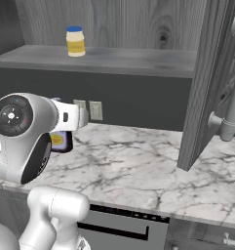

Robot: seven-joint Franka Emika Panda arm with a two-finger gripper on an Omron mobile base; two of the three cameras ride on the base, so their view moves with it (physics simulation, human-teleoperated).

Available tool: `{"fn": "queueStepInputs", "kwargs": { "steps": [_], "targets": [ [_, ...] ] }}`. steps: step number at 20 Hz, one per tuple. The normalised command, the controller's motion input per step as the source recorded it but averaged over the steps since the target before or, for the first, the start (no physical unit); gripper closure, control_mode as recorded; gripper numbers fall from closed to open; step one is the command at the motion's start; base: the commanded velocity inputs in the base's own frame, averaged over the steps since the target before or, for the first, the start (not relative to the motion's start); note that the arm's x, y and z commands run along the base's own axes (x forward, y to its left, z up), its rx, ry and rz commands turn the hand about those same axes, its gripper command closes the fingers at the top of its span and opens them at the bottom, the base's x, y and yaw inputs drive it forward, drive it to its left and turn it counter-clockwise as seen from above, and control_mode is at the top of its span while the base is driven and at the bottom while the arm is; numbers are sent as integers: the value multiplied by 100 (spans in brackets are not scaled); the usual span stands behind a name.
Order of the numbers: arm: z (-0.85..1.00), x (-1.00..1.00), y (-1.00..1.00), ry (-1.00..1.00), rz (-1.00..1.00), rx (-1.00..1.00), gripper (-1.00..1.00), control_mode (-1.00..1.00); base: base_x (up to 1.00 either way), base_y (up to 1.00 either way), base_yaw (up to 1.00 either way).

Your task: Move the mayonnaise and condiment bottle from the cabinet to the dining counter.

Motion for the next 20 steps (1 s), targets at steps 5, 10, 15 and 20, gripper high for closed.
{"fn": "queueStepInputs", "kwargs": {
  "steps": [5, 10, 15, 20],
  "targets": [
    [0, 0, 0, 0, 0, 0, 100, -100, 0, 0, 0],
    [0, 0, 0, 0, 0, 0, 100, -100, 0, 0, 0],
    [0, 0, 0, 0, 0, 0, 100, -100, 0, 0, 0],
    [0, 0, 0, 0, 0, 0, 100, -100, 0, 0, 0]
  ]
}}
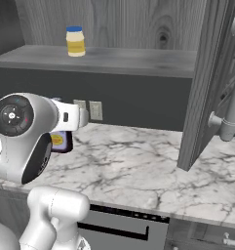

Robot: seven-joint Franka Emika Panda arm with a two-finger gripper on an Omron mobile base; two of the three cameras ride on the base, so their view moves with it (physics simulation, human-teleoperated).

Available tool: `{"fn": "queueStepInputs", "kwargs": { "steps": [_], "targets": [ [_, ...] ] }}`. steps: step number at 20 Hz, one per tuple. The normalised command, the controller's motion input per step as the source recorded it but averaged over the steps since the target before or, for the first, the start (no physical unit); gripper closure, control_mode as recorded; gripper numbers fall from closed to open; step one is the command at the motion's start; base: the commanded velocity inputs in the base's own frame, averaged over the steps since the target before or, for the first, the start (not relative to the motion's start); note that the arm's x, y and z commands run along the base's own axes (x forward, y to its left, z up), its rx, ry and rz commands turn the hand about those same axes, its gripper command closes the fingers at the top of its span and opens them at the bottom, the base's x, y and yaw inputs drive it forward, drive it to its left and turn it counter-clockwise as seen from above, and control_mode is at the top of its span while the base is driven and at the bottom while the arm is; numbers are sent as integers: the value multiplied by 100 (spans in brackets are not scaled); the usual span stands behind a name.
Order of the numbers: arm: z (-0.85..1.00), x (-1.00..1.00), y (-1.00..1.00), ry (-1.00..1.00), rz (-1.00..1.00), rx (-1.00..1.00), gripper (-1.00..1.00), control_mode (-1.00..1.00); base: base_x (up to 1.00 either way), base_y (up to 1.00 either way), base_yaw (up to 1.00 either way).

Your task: Move the mayonnaise and condiment bottle from the cabinet to the dining counter.

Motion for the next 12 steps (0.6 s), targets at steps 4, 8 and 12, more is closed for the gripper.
{"fn": "queueStepInputs", "kwargs": {
  "steps": [4, 8, 12],
  "targets": [
    [0, 0, 0, 0, 0, 0, 100, -100, 0, 0, 0],
    [0, 0, 0, 0, 0, 0, 100, -100, 0, 0, 0],
    [0, 0, 0, 0, 0, 0, 100, -100, 0, 0, 0]
  ]
}}
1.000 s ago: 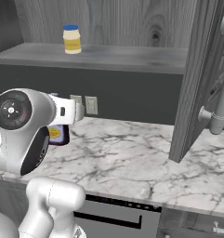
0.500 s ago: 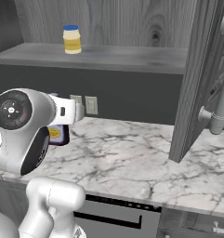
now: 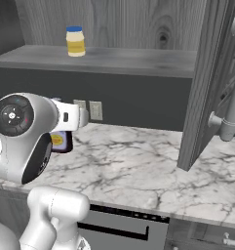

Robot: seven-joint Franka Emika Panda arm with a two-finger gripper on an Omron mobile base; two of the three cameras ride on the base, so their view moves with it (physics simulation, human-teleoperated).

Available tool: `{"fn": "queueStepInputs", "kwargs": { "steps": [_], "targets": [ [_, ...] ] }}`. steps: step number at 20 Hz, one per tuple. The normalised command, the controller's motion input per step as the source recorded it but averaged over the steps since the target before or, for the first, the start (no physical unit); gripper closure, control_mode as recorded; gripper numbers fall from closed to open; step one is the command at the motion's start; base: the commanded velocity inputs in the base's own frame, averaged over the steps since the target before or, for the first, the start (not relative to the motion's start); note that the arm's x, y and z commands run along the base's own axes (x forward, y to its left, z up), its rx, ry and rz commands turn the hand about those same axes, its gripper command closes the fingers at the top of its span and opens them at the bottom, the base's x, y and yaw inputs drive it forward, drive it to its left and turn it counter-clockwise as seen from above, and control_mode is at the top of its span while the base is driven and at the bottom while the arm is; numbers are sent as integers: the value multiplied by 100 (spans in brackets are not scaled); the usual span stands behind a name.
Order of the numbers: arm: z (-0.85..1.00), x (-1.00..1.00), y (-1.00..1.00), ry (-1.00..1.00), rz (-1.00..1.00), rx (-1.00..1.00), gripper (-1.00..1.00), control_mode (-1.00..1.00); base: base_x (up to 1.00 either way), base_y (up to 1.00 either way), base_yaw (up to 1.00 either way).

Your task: Move the mayonnaise and condiment bottle from the cabinet to the dining counter.

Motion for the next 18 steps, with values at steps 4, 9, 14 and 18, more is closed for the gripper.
{"fn": "queueStepInputs", "kwargs": {
  "steps": [4, 9, 14, 18],
  "targets": [
    [0, -9, 5, 0, 1, 0, 100, -100, 0, 0, 0],
    [-6, -57, 43, -11, 13, -5, 100, -100, 0, 0, 0],
    [-9, -63, 39, -13, 12, -4, 100, -100, 0, 0, 0],
    [-8, -19, 12, 7, 1, 1, 100, -100, 0, 0, 0]
  ]
}}
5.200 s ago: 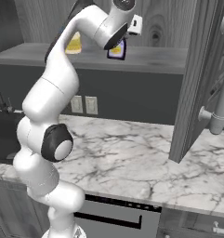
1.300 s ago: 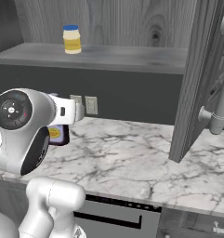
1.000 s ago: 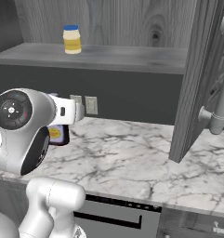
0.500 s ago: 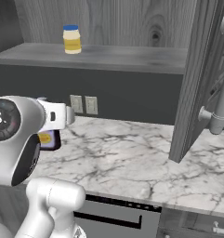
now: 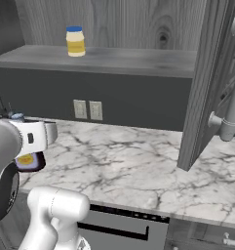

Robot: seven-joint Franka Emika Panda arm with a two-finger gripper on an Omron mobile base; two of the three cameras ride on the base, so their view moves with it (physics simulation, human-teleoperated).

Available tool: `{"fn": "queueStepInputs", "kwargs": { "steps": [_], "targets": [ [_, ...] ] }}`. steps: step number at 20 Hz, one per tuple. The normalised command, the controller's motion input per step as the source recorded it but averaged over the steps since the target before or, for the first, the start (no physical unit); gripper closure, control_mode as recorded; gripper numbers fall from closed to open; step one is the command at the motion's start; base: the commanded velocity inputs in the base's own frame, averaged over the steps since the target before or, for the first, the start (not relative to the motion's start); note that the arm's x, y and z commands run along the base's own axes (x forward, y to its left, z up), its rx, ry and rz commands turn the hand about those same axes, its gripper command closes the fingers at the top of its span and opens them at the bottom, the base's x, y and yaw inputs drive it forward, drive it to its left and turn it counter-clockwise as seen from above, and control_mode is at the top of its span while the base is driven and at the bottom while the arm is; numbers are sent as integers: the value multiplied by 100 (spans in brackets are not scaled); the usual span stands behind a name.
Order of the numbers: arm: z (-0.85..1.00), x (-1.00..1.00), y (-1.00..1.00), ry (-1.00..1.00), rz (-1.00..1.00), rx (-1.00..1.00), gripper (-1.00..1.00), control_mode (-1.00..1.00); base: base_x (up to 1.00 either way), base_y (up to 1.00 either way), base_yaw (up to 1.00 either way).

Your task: Move the mayonnaise and condiment bottle from the cabinet to the dining counter.

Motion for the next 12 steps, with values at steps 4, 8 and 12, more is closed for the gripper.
{"fn": "queueStepInputs", "kwargs": {
  "steps": [4, 8, 12],
  "targets": [
    [-5, -1, 8, 17, 0, 6, 100, -100, 0, 0, 0],
    [0, 0, 2, 5, 2, 0, 100, -100, 0, 0, 0],
    [0, 0, 0, 0, 0, 0, 100, -100, 0, 0, 0]
  ]
}}
